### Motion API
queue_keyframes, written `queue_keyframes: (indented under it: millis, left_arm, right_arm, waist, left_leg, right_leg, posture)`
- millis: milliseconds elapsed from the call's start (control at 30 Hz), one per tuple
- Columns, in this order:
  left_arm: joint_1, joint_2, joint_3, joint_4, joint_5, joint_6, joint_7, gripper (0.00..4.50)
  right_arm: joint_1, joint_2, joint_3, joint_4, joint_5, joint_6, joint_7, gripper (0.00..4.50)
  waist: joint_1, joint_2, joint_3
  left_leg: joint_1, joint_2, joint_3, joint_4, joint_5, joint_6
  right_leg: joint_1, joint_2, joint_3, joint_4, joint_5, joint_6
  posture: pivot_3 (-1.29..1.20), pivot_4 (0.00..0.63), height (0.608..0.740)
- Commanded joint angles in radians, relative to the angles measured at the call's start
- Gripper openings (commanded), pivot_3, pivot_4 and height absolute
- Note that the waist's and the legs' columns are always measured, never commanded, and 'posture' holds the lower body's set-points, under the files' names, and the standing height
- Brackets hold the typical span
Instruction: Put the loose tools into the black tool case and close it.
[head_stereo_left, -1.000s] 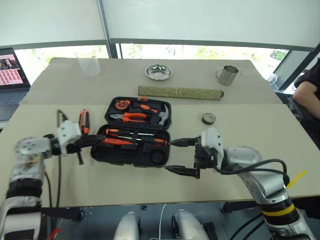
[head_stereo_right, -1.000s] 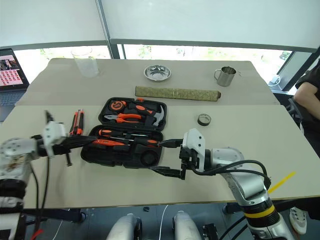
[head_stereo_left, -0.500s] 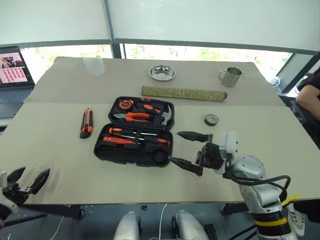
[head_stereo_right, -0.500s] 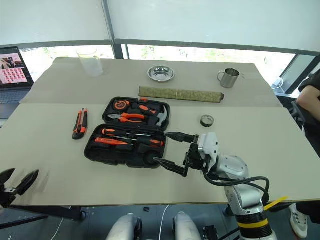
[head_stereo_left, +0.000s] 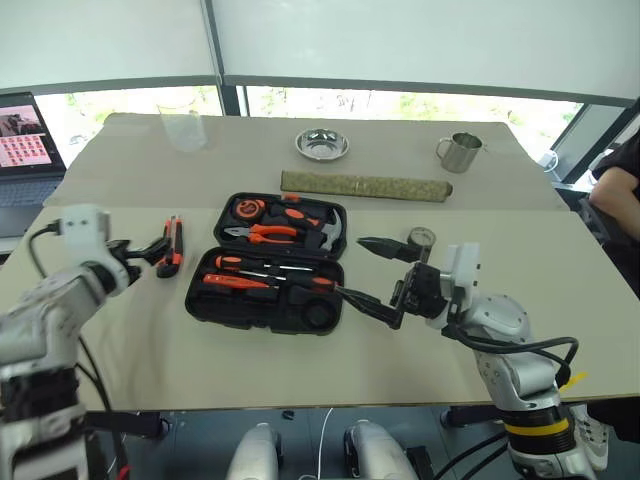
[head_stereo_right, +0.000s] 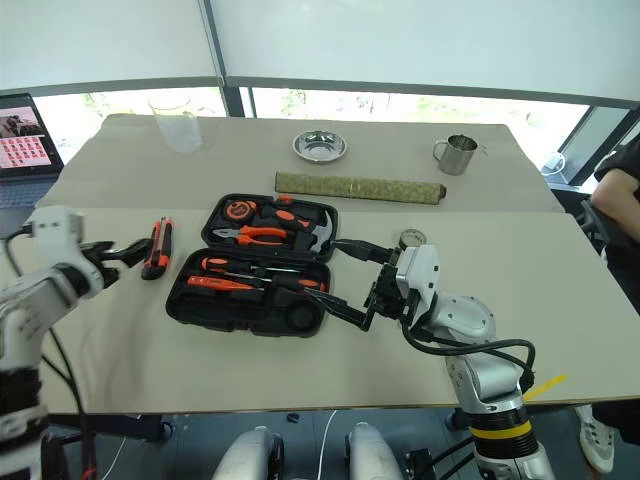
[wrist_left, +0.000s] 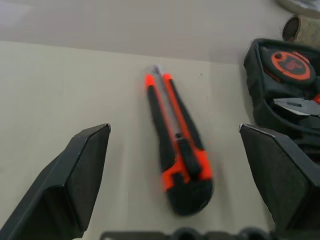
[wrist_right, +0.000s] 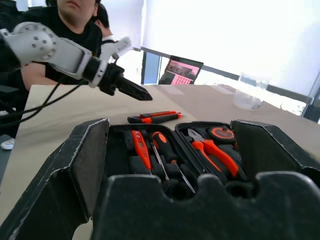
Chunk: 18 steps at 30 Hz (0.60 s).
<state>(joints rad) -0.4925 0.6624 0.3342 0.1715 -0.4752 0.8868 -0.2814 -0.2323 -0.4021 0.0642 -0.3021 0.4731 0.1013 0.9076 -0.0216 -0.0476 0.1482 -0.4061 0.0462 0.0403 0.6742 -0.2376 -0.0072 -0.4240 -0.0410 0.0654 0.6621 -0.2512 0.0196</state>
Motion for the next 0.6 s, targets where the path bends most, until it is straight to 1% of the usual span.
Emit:
queue_keyframes:
  millis: [33,100,200,233,267,333,367,467,500,533,600]
  left_arm:
    - [-0.121,-0.009,-0.069,0.180,0.090,-0.037,0.020,4.46]
    - [-0.174,-0.008,-0.116,0.277,0.149,-0.094,0.022,4.46]
    - [-0.233,-0.012,-0.142,0.373,0.178,-0.102,0.001,4.46]
    - [-0.240,-0.013,-0.155,0.395,0.186,-0.099,-0.018,4.21]
    - [-0.246,-0.013,-0.166,0.412,0.195,-0.100,-0.034,4.21]
    - [-0.246,-0.017,-0.156,0.433,0.201,-0.118,-0.041,3.52]
    - [-0.243,-0.017,-0.146,0.440,0.203,-0.131,-0.041,3.28]
    - [-0.234,-0.012,-0.092,0.447,0.183,-0.157,-0.052,2.09]
    - [-0.230,-0.006,-0.070,0.444,0.171,-0.157,-0.061,1.78]
    - [-0.223,0.001,-0.055,0.437,0.163,-0.176,-0.083,1.70]
    - [-0.207,0.029,-0.024,0.423,0.144,-0.183,-0.130,1.70]
  right_arm:
    - [-0.017,0.003,0.004,-0.030,0.007,0.004,-0.008,4.50]
    - [-0.020,0.007,0.010,-0.031,0.007,0.004,-0.011,4.50]
    - [-0.025,0.006,0.015,-0.033,0.008,0.002,-0.006,4.50]
    - [-0.027,0.005,0.015,-0.031,0.006,-0.001,-0.007,4.50]
    - [-0.028,0.004,0.014,-0.030,0.006,-0.003,-0.009,4.50]
    - [-0.027,0.003,0.012,-0.032,0.003,-0.008,-0.012,4.50]
    - [-0.026,0.002,0.012,-0.033,0.003,-0.009,-0.014,4.50]
    - [-0.020,-0.002,0.010,-0.043,0.003,-0.009,-0.015,4.50]
    - [-0.017,-0.006,0.009,-0.048,0.003,-0.009,-0.015,4.50]
    - [-0.014,-0.010,0.007,-0.052,0.004,-0.009,-0.013,4.50]
    - [-0.005,-0.021,0.005,-0.063,0.002,-0.010,-0.007,4.50]
  waist:
    - [-0.003,0.000,0.000]
    - [-0.001,0.000,0.000]
    - [0.003,0.000,0.000]
    - [0.004,0.000,0.000]
    - [0.005,0.000,0.000]
    - [0.007,0.000,0.000]
    - [0.007,0.000,0.000]
    - [0.009,0.000,0.000]
    - [0.008,0.000,0.000]
    - [0.008,0.000,0.000]
    - [0.008,0.000,0.000]
  left_leg:
    - [0.000,0.000,0.000,0.000,0.000,0.000]
    - [-0.001,0.000,0.000,0.000,0.000,0.000]
    - [-0.001,0.000,0.000,0.000,0.000,0.000]
    - [-0.001,0.000,0.000,0.000,0.000,0.000]
    - [-0.001,-0.001,0.000,0.000,0.000,0.000]
    - [-0.001,-0.001,0.001,0.000,0.000,0.000]
    - [0.000,-0.001,0.001,0.000,0.000,0.000]
    - [-0.001,-0.001,0.001,0.001,0.000,0.000]
    - [-0.001,-0.001,0.001,0.001,0.000,0.000]
    - [-0.001,-0.001,0.001,0.001,0.000,0.000]
    - [-0.001,-0.001,0.001,0.001,0.000,0.000]
  right_leg:
    - [0.000,0.000,0.000,0.000,0.000,0.000]
    - [0.000,0.000,0.000,-0.001,0.000,0.000]
    - [0.000,0.000,0.000,-0.001,0.000,0.000]
    - [0.000,0.000,0.000,-0.001,0.000,0.000]
    - [0.000,0.000,0.000,-0.001,0.000,0.000]
    - [0.000,0.000,0.000,-0.001,0.000,0.000]
    - [0.001,0.000,0.000,-0.001,0.000,0.000]
    - [0.001,-0.001,0.000,0.000,0.000,0.000]
    - [0.001,-0.001,0.000,0.000,0.000,0.000]
    - [0.001,-0.001,0.000,0.000,0.000,0.000]
    - [0.001,-0.001,0.000,0.000,0.000,0.000]
  posture:
    - [0.00,0.150,0.740]
    - [0.00,0.150,0.740]
    - [0.00,0.150,0.740]
    - [0.00,0.150,0.740]
    - [0.00,0.150,0.740]
    - [0.00,0.150,0.740]
    - [0.00,0.150,0.740]
    - [0.00,0.150,0.740]
    - [0.00,0.150,0.740]
    - [0.00,0.150,0.740]
    - [0.00,0.150,0.740]
